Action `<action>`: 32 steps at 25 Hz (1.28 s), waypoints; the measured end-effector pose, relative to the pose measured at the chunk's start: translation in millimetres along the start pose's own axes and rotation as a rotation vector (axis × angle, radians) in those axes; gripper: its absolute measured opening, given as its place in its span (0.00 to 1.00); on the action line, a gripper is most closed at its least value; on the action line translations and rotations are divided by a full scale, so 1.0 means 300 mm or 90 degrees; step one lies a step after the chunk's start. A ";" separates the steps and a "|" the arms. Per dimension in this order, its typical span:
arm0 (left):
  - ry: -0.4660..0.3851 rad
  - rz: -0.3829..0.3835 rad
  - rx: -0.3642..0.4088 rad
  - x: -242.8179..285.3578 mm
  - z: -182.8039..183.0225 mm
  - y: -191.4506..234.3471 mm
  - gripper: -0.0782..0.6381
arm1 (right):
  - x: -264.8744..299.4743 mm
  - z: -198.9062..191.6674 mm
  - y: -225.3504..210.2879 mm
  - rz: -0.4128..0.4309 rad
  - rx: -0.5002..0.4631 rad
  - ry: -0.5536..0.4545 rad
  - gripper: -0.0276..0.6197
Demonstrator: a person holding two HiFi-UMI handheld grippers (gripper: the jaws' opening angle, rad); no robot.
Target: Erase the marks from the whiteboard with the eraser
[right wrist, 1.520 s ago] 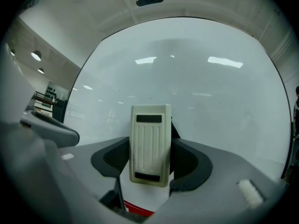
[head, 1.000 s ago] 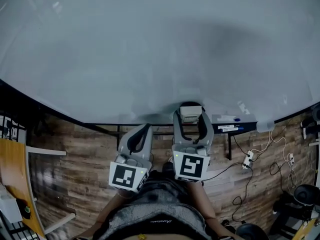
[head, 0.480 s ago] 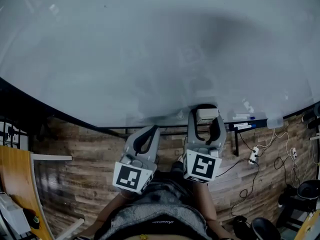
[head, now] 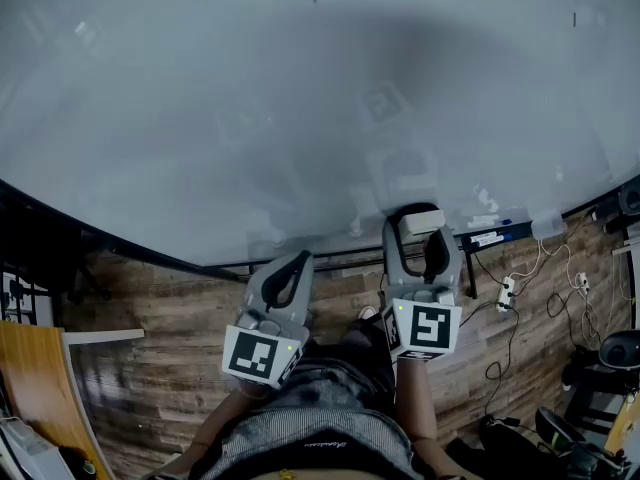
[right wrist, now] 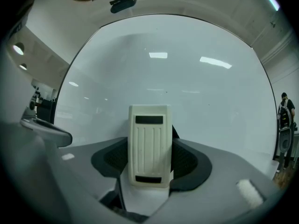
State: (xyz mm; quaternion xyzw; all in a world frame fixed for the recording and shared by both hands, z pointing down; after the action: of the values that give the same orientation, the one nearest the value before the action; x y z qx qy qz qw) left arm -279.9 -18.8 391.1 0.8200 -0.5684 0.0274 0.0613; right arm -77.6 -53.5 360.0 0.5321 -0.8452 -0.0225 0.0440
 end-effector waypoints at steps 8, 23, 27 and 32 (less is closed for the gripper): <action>0.006 -0.017 0.002 -0.017 -0.007 0.063 0.11 | 0.034 0.012 0.109 0.024 0.010 -0.013 0.44; 0.004 -0.001 0.007 -0.132 -0.021 0.208 0.11 | 0.119 0.038 0.396 0.087 0.006 -0.024 0.44; 0.006 0.021 0.008 -0.166 -0.022 0.256 0.11 | 0.153 0.048 0.477 0.120 -0.007 -0.029 0.44; 0.003 0.055 0.007 -0.231 -0.025 0.309 0.11 | 0.182 0.067 0.590 0.169 -0.027 -0.036 0.44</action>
State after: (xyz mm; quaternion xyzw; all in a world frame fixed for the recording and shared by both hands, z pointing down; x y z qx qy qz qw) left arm -390.8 14.6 397.0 0.7950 -0.6029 0.0350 0.0568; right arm -261.8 -26.5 357.6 0.4140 -0.9083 -0.0492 0.0343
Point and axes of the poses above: the fingertips, and each gripper's own axes: x forward along the fingers, y to its left, z out of its top, the point moved 7 cm from there along -x, backward along the fingers, and after that the axes turned 14 degrees about z, right-handed, at the moved point
